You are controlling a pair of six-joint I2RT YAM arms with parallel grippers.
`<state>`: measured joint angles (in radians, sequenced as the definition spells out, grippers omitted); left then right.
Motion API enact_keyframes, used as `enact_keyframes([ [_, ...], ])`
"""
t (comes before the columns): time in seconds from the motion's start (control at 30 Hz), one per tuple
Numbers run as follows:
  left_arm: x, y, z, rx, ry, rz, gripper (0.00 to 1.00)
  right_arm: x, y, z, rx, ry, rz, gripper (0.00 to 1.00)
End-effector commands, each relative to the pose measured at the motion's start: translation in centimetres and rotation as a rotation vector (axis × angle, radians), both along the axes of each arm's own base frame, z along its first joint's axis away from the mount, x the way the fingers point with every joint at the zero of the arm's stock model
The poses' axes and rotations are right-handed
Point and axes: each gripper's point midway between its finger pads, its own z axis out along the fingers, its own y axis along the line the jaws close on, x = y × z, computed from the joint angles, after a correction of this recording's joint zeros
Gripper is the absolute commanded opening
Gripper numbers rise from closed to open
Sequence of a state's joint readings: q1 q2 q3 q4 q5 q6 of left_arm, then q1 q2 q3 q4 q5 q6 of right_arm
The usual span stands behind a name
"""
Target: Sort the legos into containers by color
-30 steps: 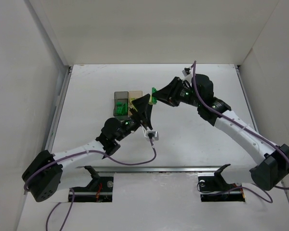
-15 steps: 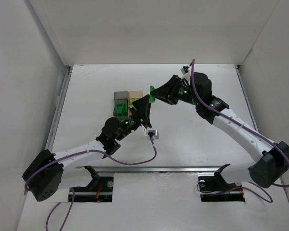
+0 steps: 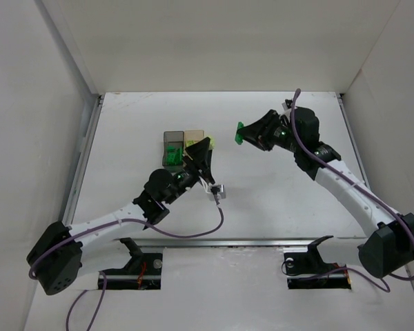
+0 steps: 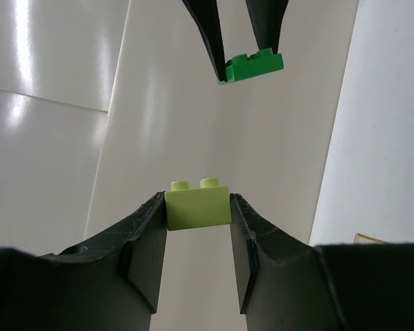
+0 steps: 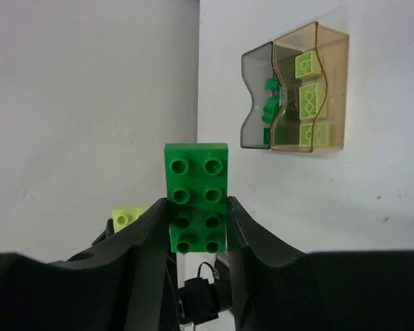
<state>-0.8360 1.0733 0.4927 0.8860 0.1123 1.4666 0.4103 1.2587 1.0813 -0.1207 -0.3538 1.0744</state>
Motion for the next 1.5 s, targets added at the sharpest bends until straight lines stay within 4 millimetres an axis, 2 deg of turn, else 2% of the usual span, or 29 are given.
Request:
enact_keyframes([
  [0.0,0.1,1.1,1.1,-0.059,0.015,0.036,0.0,-0.2,-0.3,1.0,-0.014,-0.055,0.0,0.0],
  [0.13,0.6,1.1,0.0,-0.045,0.047,0.061,0.0,-0.2,-0.8,0.2,-0.048,-0.027,-0.023,0.0],
  [0.3,1.6,1.8,-0.7,-0.065,0.097,0.126,0.0,-0.3,-1.9,1.5,-0.108,-0.055,-0.055,0.0],
  [0.33,1.8,2.2,-1.5,-0.063,0.12,0.149,0.0,-0.1,-2.3,2.4,-0.121,-0.08,-0.058,0.0],
  [0.73,1.7,3.5,-0.7,-0.08,0.117,0.194,0.0,0.3,-1.6,0.6,-0.131,-0.053,-0.024,0.0],
  [0.77,1.7,3.5,-0.7,-0.086,0.123,0.192,0.0,0.4,-1.6,1.0,-0.127,-0.063,-0.024,0.0],
  [0.9,1.0,3.5,0.1,-0.092,0.097,0.161,0.0,0.6,-1.1,1.0,-0.119,-0.061,-0.003,0.0],
  [1.0,1.8,5.4,0.8,-0.145,0.109,0.257,0.0,2.0,-0.4,0.7,-0.105,-0.067,-0.007,0.0],
  [1.03,2.3,6.2,1.2,-0.18,0.122,0.297,0.0,1.9,0.9,0.7,-0.103,-0.07,0.022,0.0],
  [1.07,2.6,6.8,2.7,-0.276,0.154,0.319,0.0,3.1,2.2,0.4,-0.121,-0.073,0.045,0.0],
  [1.1,3.3,8.8,3.5,-0.358,0.173,0.415,0.0,3.7,3.3,0.3,-0.138,-0.085,0.062,0.0],
  [1.13,3.8,9.7,3.8,-0.405,0.204,0.463,0.0,3.6,5.5,0.1,-0.147,-0.093,0.117,0.0],
  [1.17,3.9,10.4,5.8,-0.487,0.213,0.489,0.0,4.3,7.2,2.1,-0.13,-0.142,0.15,0.0],
  [1.2,4.0,10.8,6.1,-0.575,0.267,0.501,0.0,5.5,9.4,-1.0,-0.163,-0.1,0.2,0.0],
  [1.23,4.3,11.9,6.2,-0.625,0.291,0.554,0.0,4.8,12.1,-1.5,-0.159,-0.103,0.283,0.0],
  [1.27,4.2,12.2,6.0,-0.638,0.326,0.571,0.0,5.4,14.0,0.5,-0.137,-0.159,0.32,0.0],
  [1.3,3.8,12.8,7.3,-0.691,0.331,0.563,0.0,6.4,16.1,-3.6,-0.167,-0.096,0.364,0.0],
  [1.37,3.4,12.9,7.2,-0.724,0.373,0.553,0.0,6.9,18.4,-5.7,-0.169,-0.067,0.412,0.0],
  [1.4,3.2,13.1,7.2,-0.731,0.38,0.551,0.0,7.2,19.6,-5.6,-0.159,-0.079,0.43,0.0],
  [1.43,3.1,13.4,7.2,-0.732,0.38,0.56,0.0,8.2,20.4,-7.8,-0.16,-0.042,0.427,0.0],
  [1.47,2.9,13.6,7.6,-0.742,0.375,0.556,0.0,8.1,21.0,-9.1,-0.165,-0.032,0.437,0.0],
])
